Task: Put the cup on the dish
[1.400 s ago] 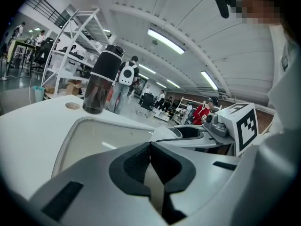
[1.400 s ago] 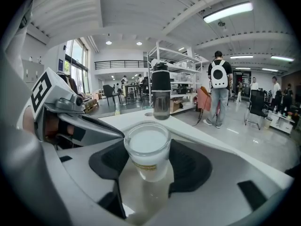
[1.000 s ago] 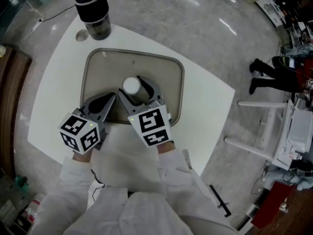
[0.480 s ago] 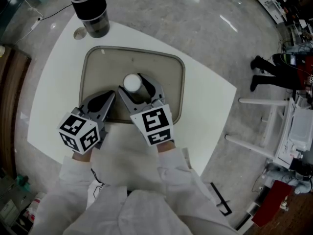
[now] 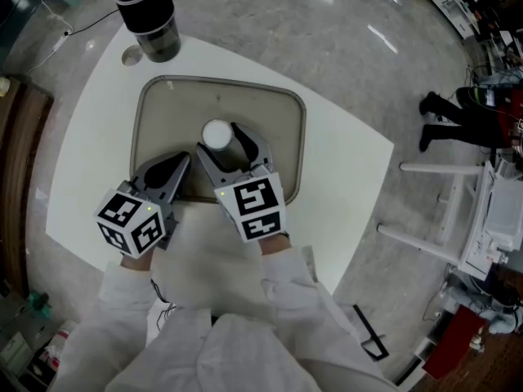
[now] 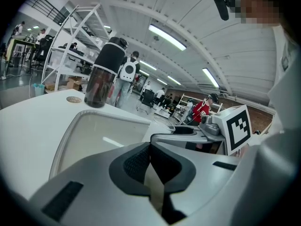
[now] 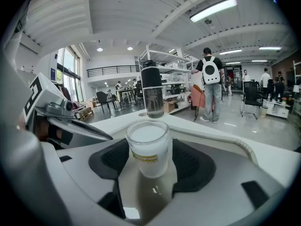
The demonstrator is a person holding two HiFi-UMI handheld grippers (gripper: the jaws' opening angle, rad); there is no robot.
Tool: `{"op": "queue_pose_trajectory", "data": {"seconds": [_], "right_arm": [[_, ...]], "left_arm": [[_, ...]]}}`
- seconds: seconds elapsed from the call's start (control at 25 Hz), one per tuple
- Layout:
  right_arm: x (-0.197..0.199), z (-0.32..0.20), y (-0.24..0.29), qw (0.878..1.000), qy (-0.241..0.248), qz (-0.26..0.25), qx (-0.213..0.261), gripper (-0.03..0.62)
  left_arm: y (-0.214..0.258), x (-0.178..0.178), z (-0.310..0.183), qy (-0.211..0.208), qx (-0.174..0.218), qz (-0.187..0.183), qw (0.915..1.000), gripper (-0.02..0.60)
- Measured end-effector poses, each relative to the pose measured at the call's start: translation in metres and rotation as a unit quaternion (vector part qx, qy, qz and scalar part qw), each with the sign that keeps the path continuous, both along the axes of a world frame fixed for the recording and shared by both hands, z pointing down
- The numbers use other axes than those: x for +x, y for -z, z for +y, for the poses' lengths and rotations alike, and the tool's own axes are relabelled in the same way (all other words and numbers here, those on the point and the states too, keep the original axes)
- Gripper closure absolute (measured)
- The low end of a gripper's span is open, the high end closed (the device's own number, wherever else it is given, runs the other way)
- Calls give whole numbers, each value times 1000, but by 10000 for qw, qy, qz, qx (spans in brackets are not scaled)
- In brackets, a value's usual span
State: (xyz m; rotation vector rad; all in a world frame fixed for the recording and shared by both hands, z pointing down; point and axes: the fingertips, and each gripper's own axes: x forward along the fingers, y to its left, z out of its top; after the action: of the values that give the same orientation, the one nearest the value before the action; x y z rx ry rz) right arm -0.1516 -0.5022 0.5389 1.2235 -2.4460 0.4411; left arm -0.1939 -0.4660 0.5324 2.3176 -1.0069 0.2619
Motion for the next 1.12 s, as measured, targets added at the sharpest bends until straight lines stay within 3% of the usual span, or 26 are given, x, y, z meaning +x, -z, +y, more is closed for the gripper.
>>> {"op": "queue_pose_trajectory", "data": {"seconds": [0.4, 0.64, 1.12], "right_arm": [[9, 29, 27, 9997, -82, -107, 190, 316], [19, 57, 65, 9986, 125, -185, 480, 317], [53, 152, 136, 9915, 616, -267, 1115, 318]], "left_arm": [[22, -1, 21, 211, 122, 31, 9997, 574], [51, 8, 42, 448, 363, 134, 9982, 574], [120, 55, 132, 365, 1064, 38, 9937, 574]]}}
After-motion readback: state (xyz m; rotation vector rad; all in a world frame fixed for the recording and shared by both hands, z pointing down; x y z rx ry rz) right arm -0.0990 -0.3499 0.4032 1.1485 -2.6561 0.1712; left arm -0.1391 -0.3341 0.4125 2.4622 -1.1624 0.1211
